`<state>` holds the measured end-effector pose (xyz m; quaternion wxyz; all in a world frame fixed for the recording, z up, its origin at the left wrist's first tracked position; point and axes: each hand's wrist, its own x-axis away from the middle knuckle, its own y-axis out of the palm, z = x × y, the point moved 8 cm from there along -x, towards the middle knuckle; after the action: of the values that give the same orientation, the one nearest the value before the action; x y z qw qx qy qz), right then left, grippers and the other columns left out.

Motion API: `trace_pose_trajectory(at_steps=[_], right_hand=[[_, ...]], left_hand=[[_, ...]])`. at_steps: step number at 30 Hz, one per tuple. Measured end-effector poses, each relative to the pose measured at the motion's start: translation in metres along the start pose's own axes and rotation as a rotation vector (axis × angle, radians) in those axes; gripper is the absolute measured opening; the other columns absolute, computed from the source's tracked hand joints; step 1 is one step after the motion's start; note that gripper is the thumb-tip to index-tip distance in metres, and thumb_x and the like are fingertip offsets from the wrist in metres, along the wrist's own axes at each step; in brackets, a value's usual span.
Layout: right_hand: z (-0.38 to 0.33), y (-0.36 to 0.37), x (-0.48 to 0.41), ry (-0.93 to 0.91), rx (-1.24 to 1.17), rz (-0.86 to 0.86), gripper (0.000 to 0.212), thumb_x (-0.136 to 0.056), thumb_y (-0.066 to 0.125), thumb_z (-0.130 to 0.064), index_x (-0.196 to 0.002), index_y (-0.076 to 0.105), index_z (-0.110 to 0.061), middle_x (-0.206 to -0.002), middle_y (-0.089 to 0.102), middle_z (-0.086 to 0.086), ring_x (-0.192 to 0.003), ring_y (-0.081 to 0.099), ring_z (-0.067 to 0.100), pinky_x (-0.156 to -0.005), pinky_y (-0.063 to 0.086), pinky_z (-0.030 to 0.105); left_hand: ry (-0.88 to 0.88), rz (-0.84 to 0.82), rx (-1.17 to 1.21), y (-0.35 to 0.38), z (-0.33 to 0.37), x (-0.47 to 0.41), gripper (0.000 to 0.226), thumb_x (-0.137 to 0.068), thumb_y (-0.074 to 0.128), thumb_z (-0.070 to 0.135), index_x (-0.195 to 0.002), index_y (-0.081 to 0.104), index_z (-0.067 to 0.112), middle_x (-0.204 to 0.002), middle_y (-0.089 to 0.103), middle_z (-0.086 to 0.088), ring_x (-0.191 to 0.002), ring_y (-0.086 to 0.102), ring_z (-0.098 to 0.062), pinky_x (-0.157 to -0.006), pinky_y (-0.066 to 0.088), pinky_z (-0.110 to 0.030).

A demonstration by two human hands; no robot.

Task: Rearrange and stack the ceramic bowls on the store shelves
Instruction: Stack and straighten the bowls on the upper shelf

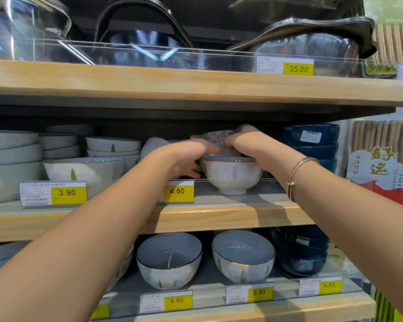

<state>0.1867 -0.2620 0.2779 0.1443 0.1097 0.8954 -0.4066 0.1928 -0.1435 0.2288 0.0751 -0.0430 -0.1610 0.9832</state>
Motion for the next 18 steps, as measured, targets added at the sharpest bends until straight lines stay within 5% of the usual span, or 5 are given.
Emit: trace_pose_trajectory(at_steps=[2,4,8,11,18], right_hand=[[-0.021,0.004,-0.006,-0.072,-0.046,0.006,0.045,-0.091,0.056,-0.018,-0.132,0.046,-0.004,-0.128,0.056,0.016,-0.1,0.054,0.023,-0.075,0.043,0.03],[-0.045,0.018,-0.008,-0.143,-0.118,-0.05,0.042,-0.091,0.055,-0.015,-0.13,0.05,-0.004,-0.119,0.058,0.018,-0.097,0.053,0.023,-0.067,0.044,0.028],[-0.079,0.06,-0.008,-0.211,-0.137,-0.187,0.025,-0.09,0.048,-0.009,-0.11,0.058,0.001,-0.108,0.057,0.02,-0.1,0.057,0.029,-0.078,0.049,0.033],[-0.096,0.081,-0.008,-0.275,-0.091,-0.19,0.026,-0.093,0.044,-0.012,-0.113,0.057,-0.003,-0.115,0.058,0.02,-0.093,0.051,0.024,-0.063,0.041,0.028],[-0.1,0.109,-0.018,-0.302,0.117,-0.182,0.045,-0.092,0.053,-0.026,-0.128,0.045,0.0,-0.127,0.055,0.018,-0.115,0.055,0.029,-0.075,0.042,0.028]], left_hand=[[0.098,0.167,-0.059,-0.021,0.012,0.008,0.056,-0.09,0.057,0.021,-0.142,0.035,0.017,-0.142,0.045,-0.023,-0.128,0.046,-0.038,-0.104,0.039,-0.045],[0.176,0.322,-0.185,-0.045,0.023,0.016,0.053,-0.091,0.055,0.015,-0.142,0.039,0.014,-0.132,0.052,-0.016,-0.119,0.051,-0.029,-0.102,0.042,-0.041],[0.204,0.554,-0.558,-0.094,0.032,0.026,0.043,-0.093,0.05,0.011,-0.137,0.048,0.011,-0.143,0.049,-0.009,-0.128,0.047,-0.025,-0.101,0.038,-0.027],[0.172,0.66,-0.662,-0.125,0.023,0.034,0.045,-0.091,0.05,0.013,-0.136,0.049,0.016,-0.146,0.047,-0.006,-0.132,0.044,-0.025,-0.105,0.035,-0.027],[-0.011,0.57,-1.029,-0.147,-0.009,0.036,0.045,-0.087,0.054,0.026,-0.132,0.05,0.023,-0.135,0.055,-0.005,-0.122,0.054,-0.026,-0.098,0.044,-0.029]])
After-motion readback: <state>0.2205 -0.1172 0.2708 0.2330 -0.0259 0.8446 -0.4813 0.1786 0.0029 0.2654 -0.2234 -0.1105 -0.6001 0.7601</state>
